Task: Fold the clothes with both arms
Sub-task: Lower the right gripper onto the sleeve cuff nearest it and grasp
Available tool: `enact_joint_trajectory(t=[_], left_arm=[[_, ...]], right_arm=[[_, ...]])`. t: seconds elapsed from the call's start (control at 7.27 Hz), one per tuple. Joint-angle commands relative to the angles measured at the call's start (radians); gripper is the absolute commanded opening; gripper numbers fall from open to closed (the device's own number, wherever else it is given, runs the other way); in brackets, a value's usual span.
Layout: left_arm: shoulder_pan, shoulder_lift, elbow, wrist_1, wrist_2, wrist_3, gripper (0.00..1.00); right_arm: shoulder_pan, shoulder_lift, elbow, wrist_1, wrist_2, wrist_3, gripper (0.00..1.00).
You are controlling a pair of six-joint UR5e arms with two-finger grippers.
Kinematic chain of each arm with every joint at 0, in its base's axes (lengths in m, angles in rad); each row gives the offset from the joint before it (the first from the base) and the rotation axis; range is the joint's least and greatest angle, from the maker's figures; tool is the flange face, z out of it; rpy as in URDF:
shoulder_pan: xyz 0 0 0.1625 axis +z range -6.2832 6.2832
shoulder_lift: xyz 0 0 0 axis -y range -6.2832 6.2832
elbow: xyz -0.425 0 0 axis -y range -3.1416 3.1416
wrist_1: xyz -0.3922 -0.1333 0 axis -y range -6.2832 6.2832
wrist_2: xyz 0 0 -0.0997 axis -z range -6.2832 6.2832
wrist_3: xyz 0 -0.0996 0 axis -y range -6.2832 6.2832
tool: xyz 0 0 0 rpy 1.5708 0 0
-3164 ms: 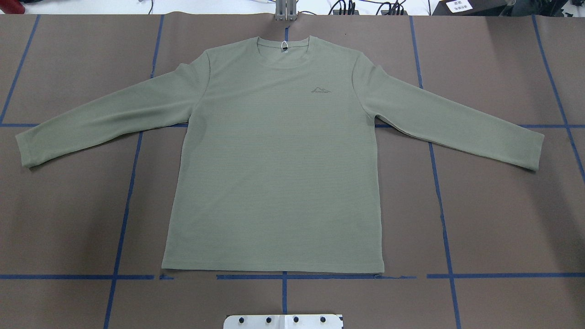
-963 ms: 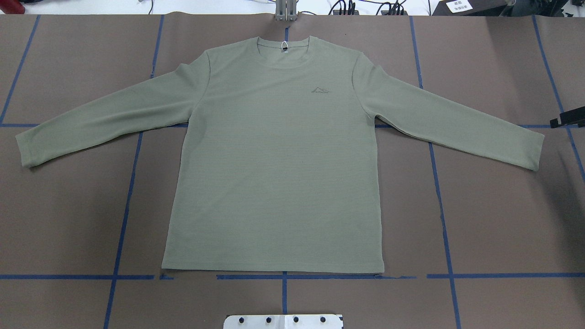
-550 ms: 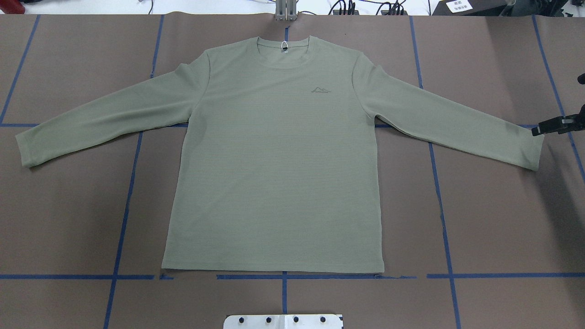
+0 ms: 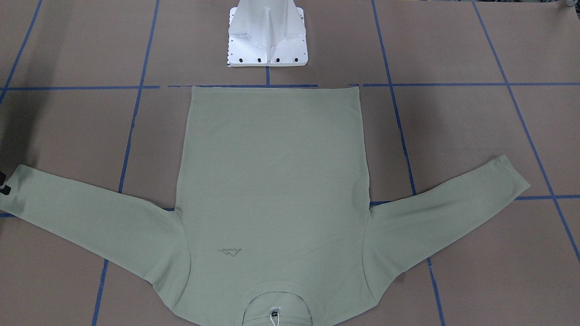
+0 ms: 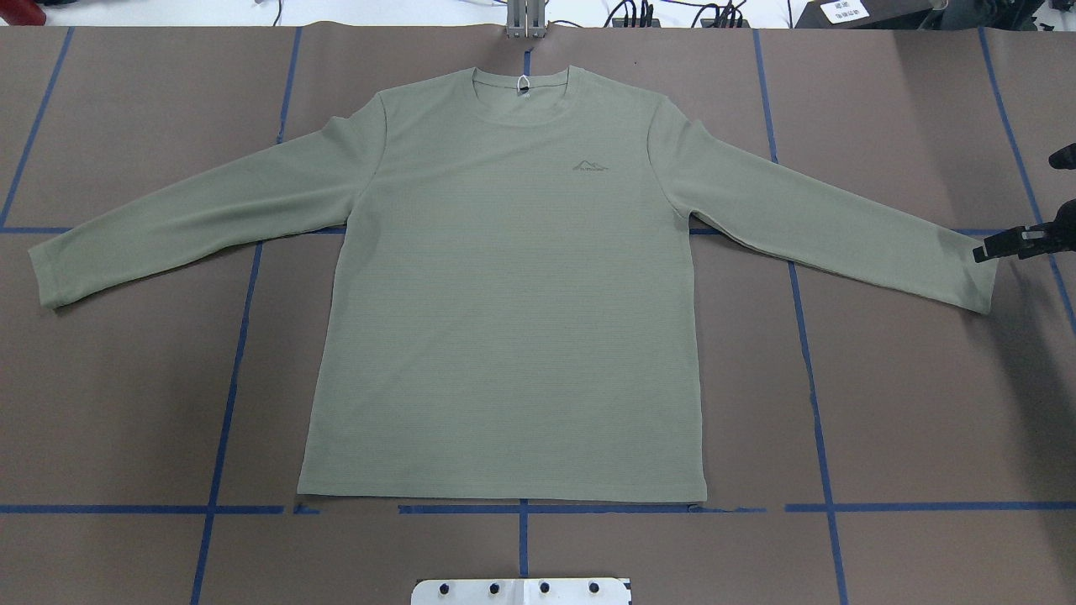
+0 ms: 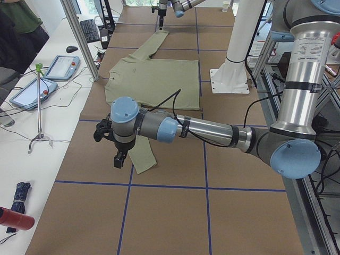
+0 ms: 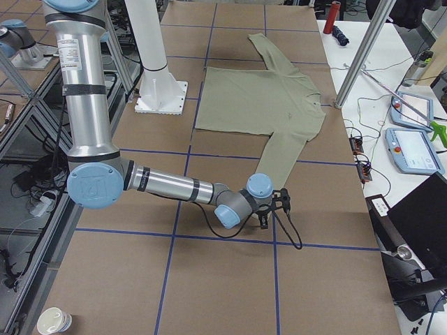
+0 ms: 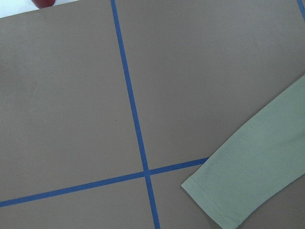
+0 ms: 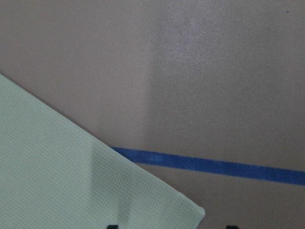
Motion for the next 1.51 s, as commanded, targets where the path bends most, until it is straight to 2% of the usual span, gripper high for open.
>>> enact_joint_trajectory(t=[0.0,0.55,0.83,0.96,1.38], left_arm=[[0.001,0.003,-0.001,0.0,0.0,0.004,1.0],[-0.001,0.006,-0.007,0.0,0.0,0.005,1.0],[-0.001,0.006,-0.007,0.0,0.0,0.007,1.0],[-0.001,0.006,-0.007,-0.001,0.0,0.007,1.0],[-0.001,0.006,-0.007,-0.001,0.0,0.005,1.0]], right_arm=[[-0.002,0.009,-0.01,0.0,0.0,0.001,0.7],[-0.013,0.021,-0.018,-0.001,0.0,-0.001,0.7],[-0.013,0.023,-0.016,-0.001,0.0,0.001,0.66],[-0.013,0.023,-0.016,-0.001,0.0,0.001,0.59],[-0.013,0.017,-0.016,0.0,0.003,-0.001,0.6]])
